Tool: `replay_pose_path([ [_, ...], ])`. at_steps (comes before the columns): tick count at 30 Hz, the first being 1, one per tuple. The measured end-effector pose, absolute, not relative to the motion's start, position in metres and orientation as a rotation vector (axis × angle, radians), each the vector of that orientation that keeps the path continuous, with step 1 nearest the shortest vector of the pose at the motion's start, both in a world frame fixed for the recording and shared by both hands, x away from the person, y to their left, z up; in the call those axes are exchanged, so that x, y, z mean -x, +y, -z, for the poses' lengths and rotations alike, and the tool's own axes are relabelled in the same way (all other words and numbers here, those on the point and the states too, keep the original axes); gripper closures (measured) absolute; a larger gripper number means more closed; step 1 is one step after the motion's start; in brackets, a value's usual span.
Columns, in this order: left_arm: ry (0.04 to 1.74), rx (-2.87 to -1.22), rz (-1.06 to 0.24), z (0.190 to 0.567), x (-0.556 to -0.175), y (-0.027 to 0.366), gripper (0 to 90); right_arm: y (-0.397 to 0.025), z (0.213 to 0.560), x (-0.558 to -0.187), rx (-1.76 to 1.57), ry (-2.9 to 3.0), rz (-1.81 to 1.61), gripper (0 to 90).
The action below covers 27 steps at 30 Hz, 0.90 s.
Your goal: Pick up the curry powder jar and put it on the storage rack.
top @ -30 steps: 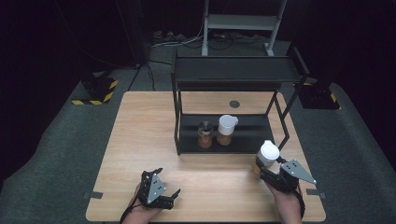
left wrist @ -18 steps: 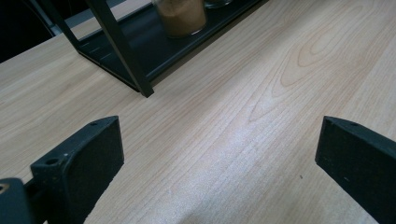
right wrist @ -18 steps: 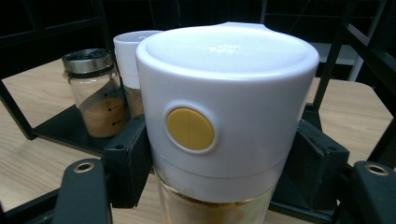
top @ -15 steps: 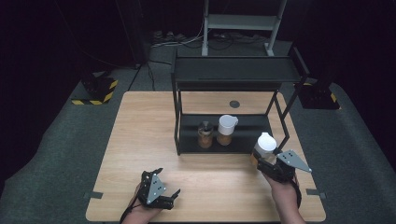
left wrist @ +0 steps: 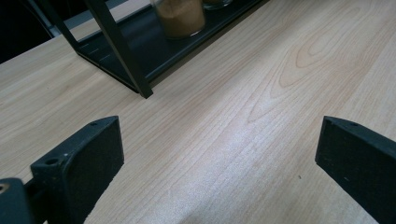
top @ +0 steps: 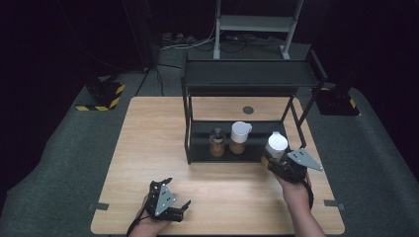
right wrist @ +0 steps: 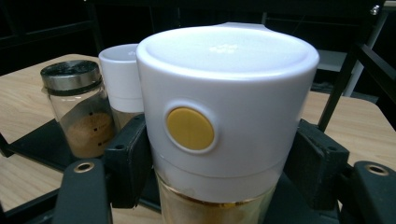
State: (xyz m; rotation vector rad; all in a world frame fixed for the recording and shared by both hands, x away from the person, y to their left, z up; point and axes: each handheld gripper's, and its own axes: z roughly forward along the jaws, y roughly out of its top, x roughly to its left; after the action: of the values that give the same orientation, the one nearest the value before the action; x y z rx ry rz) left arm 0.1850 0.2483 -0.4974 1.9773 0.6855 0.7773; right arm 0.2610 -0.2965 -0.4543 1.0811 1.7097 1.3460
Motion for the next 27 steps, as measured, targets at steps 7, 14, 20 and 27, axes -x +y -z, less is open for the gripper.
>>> replay_pose_path([
  [7,0.681,-1.978,-0.776,0.497,-0.185,0.249,1.4,-0.291,0.454,-0.272,-1.082,1.708,-1.34,30.3],
  [14,0.676,-1.975,-0.777,0.498,-0.185,0.249,1.4,-0.287,0.455,-0.283,-1.092,1.707,-1.33,30.3],
  [20,0.671,-1.975,-0.778,0.498,-0.185,0.25,1.4,-0.283,0.456,-0.292,-1.103,1.702,-1.323,30.3],
  [27,0.672,-1.971,-0.775,0.498,-0.185,0.25,1.4,-0.281,0.459,-0.301,-1.115,1.702,-1.313,30.3],
])
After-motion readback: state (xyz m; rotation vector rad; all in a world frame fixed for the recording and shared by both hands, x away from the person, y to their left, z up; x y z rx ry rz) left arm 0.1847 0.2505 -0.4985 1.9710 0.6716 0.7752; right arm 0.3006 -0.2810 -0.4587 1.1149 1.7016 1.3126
